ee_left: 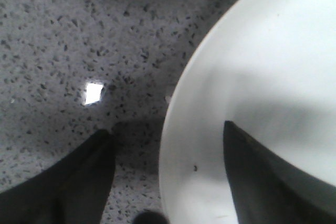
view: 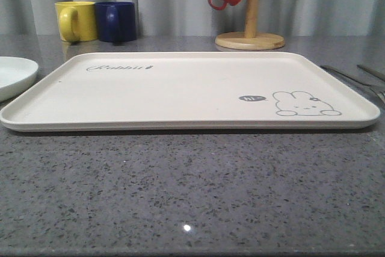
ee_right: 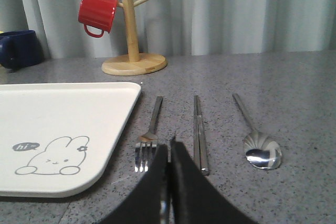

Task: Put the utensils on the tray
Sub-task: 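Grasp the white plate rim with the left gripper and lift it, then move the plate over the tray and lower it with the left gripper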

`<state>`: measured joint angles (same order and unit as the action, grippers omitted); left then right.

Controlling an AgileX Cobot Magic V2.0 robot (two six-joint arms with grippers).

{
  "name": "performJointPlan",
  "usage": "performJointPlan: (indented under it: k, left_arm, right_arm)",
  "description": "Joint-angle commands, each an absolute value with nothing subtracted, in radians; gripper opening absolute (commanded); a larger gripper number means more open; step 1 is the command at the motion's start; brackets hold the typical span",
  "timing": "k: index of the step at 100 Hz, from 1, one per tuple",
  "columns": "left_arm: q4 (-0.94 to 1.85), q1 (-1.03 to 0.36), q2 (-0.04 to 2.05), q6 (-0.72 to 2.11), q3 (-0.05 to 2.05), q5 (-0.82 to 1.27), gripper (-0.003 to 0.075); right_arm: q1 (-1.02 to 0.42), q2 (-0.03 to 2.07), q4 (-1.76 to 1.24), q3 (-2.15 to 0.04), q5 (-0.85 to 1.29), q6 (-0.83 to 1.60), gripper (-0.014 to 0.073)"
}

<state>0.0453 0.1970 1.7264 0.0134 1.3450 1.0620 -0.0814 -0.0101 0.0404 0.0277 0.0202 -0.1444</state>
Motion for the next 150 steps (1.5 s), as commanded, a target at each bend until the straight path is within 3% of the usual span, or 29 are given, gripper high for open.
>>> performJointPlan:
  k: [1,11,28,53,85,101,113,150]
  left_arm:
    - [0.056,0.200,1.696,0.024,1.373,1.051,0.0404]
    - [0.056,0.200,1.696,0.037,1.373,1.055,0.0287]
    - [0.056,0.200,1.696,0.039,1.373,1.055,-0.0019]
    - [0.094,0.230,1.668,0.085,1.373,1.056,-0.0016]
    - [0.504,0.407,1.517,0.314,1.384,1.086,-0.0019]
    - [0.618,0.416,1.502,0.359,1.433,1.148,-0.0019]
    - [0.719,0.366,1.502,0.404,1.463,1.186,-0.0019]
    - [0.711,0.026,1.578,0.394,1.475,1.131,-0.0019]
  right_arm:
    - [-0.077,-0.028,0.040,0.028,-0.062,-0.136,-0.0069]
    - [-0.077,-0.028,0.040,0.028,-0.062,-0.136,-0.0069]
    - [-0.077,-0.028,0.040,0.028,-0.062,-0.136,-0.0069]
    - [-0.077,-0.028,0.040,0.028,-0.062,-0.136,-0.0069]
    - [-0.077,-0.028,0.040,0.028,-0.062,-0.136,-0.0069]
    - [-0.077,-0.028,0.040,0.028,-0.062,-0.136,-0.0069]
    - [-0.077,-0.028,0.040,0.028,-0.062,-0.136,-0.0069]
    - [-0.077,-0.028,0.040,0.028,-0.062,-0.136,-0.0069]
